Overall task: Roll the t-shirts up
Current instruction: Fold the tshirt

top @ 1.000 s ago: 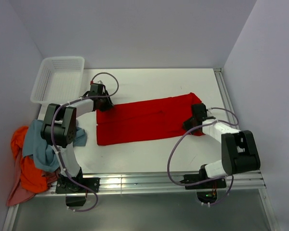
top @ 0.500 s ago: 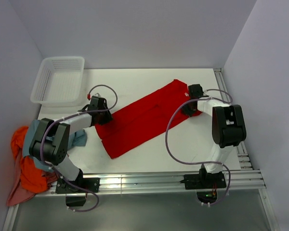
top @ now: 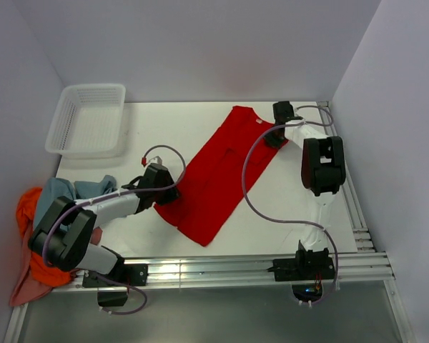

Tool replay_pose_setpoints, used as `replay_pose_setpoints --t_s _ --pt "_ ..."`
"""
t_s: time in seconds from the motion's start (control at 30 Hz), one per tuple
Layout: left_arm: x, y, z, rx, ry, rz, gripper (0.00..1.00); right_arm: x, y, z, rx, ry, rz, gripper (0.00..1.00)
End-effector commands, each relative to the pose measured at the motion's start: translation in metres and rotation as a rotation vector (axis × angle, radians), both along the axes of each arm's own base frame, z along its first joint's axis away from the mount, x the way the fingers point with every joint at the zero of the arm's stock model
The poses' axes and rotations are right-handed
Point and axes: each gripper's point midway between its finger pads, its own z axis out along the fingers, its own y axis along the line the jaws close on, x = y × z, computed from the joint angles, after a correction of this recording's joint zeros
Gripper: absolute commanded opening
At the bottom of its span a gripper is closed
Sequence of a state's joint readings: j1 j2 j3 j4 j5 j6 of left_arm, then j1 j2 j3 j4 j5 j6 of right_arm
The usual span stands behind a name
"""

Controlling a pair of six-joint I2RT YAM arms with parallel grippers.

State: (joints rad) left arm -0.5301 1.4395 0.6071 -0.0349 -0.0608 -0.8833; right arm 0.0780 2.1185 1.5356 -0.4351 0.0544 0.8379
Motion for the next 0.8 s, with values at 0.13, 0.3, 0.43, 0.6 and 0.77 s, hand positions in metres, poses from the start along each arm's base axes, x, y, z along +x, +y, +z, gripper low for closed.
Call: replay_pose_setpoints --t_s 0.13,0.3,0.43,0.6,0.77 --pt "-0.077 0.000 -0.030 0.019 0.157 -0.089 0.45 0.032 0.007 0.005 -0.025 -0.038 0.105 0.00" --pt "-0.098 -0.004 -0.026 -0.009 0.150 -0.124 0.47 0.041 0.022 0.000 -0.016 -0.051 0.166 0.00" --pt "-0.117 -0.013 -0.023 -0.042 0.170 -0.162 0.47 0.045 0.031 -0.003 -0.002 -0.051 0.180 0.00" --pt "-0.134 -0.032 -0.010 -0.116 0.133 -0.210 0.52 0.055 0.037 -0.002 -0.005 -0.057 0.195 0.00" --pt "-0.154 -0.043 0.000 -0.130 0.113 -0.299 0.55 0.066 0.041 0.006 -0.008 -0.079 0.208 0.00"
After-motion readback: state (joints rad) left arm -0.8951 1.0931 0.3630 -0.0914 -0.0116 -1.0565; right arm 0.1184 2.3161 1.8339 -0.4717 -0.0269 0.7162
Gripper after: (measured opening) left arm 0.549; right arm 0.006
